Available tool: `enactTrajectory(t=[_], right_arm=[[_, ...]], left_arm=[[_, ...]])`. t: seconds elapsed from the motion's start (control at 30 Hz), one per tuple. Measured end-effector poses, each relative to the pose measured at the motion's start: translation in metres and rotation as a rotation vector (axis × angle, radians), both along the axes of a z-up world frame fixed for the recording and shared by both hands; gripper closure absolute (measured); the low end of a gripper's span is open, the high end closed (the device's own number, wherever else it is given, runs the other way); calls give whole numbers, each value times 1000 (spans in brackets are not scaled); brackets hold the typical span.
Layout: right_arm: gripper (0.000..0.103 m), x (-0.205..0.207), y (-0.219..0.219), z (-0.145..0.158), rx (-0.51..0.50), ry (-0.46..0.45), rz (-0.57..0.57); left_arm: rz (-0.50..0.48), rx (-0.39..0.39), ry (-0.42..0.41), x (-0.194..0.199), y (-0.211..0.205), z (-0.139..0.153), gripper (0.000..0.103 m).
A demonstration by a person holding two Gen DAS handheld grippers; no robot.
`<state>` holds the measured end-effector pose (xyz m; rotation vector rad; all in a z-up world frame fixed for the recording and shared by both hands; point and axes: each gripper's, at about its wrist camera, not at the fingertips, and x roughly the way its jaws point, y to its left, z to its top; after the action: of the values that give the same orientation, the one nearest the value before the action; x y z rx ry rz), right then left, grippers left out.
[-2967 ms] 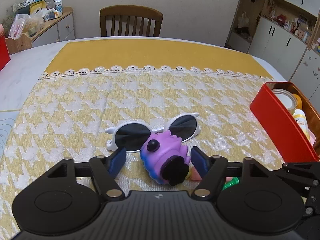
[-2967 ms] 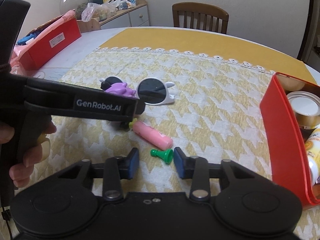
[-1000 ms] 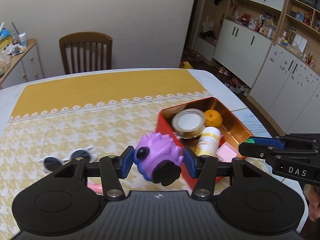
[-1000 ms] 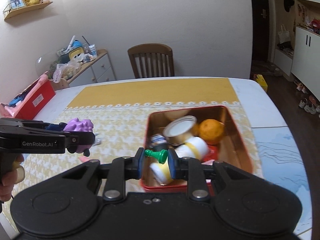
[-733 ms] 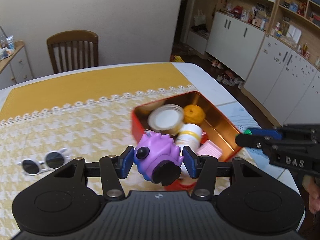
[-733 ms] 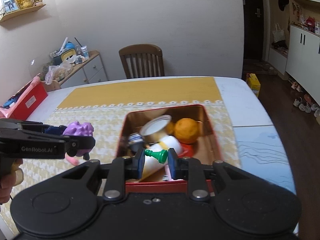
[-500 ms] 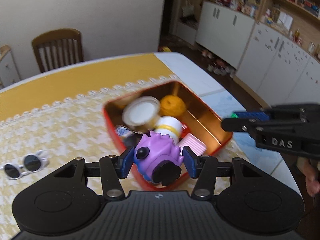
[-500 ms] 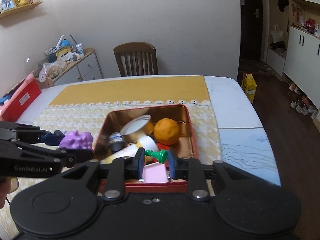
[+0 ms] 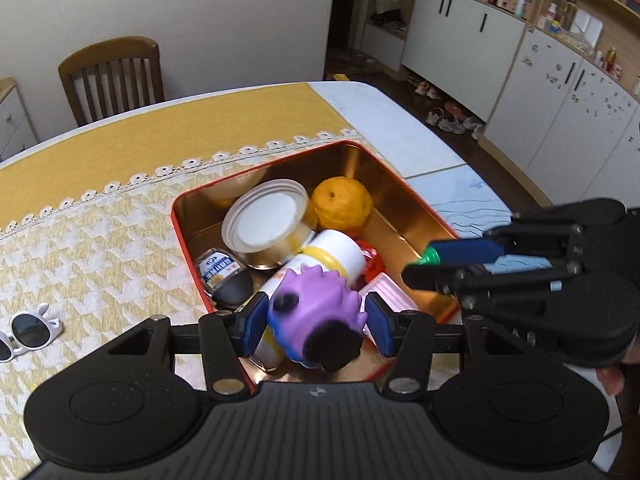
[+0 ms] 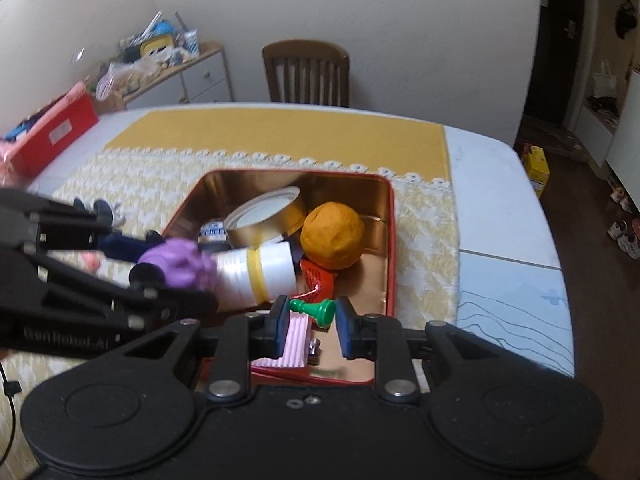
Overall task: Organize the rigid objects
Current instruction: 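Carry the purple toy and green pawn over the red tin, then lower both items into the tin and open both tools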
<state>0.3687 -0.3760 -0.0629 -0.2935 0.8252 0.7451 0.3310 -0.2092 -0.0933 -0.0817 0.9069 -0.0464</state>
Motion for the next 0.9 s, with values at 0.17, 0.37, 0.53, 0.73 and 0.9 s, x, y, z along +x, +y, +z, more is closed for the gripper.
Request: enactTrajectory(t=[0.17, 0.37, 0.53, 0.73, 0.9], right_arm=[[79, 6, 3, -9, -18, 13, 19], [78, 8, 4, -14, -50, 16, 32], [75, 2, 0, -13, -59, 6, 53], [73, -2, -12, -7, -27, 9, 38], [72, -3, -18, -1, 1, 23, 15]], left_arm=[[-1, -19, -10, 10, -1, -2, 51], [-17, -37, -5, 14, -8, -6, 51], [-34, -31, -11, 11, -12, -7, 51], [-22, -51, -10, 8, -9, -9, 51], [-5, -63, -22, 2, -5, -4, 51]])
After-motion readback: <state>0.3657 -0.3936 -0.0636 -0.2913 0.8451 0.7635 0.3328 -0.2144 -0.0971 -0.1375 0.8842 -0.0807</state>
